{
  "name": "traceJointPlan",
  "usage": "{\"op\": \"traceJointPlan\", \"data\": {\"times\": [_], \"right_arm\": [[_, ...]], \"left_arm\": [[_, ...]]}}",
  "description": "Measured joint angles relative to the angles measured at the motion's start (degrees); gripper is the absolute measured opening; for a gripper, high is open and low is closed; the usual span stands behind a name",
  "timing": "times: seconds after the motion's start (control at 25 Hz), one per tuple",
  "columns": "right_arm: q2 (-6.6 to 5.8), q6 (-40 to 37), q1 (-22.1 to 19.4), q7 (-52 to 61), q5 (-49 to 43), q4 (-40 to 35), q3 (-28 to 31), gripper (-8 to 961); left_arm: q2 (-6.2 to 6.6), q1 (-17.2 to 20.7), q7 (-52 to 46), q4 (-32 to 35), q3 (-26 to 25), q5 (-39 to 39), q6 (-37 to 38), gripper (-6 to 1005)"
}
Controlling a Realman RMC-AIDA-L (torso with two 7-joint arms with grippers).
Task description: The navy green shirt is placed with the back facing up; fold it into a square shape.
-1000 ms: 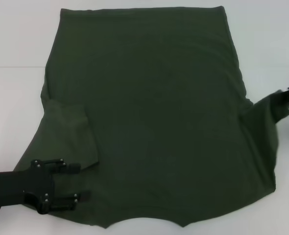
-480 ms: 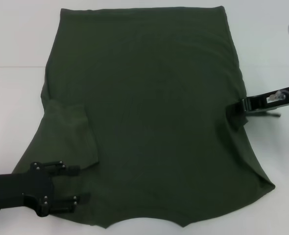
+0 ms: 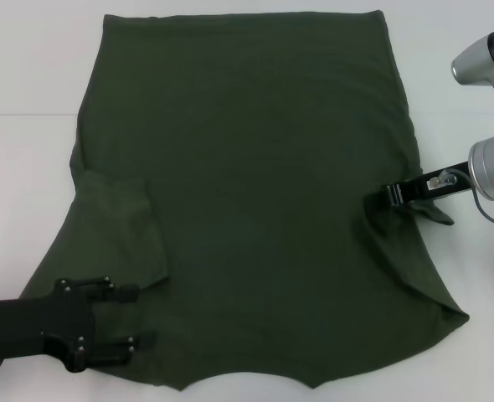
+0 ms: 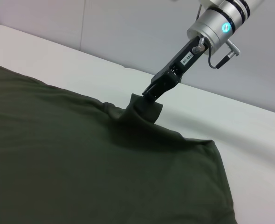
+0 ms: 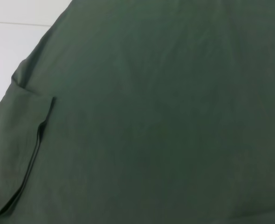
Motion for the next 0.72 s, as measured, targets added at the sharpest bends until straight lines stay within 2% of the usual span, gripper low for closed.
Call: {"op": "traceJointPlan", "data": {"times": [0.28, 0.6, 0.72], "right_arm": [[0.57, 0.44, 0.20, 0.00, 0.02, 0.50, -0.02, 35], [0.61, 0.44, 0.53, 0.60, 0.50, 2.15, 0.39, 36], [0.47, 0.72, 0.04, 0.53, 2.22, 2.31, 0.65, 137]], "left_arm": [[-0.02, 0.07, 0.06, -0.33, 0.05, 0.00, -0.01, 752], [-0.02, 0.09, 0.09, -0.42, 0.09, 0.32, -0.01, 753], [-0.07, 0.08, 0.09, -0.52, 0.16, 0.42, -0.01, 753]]}}
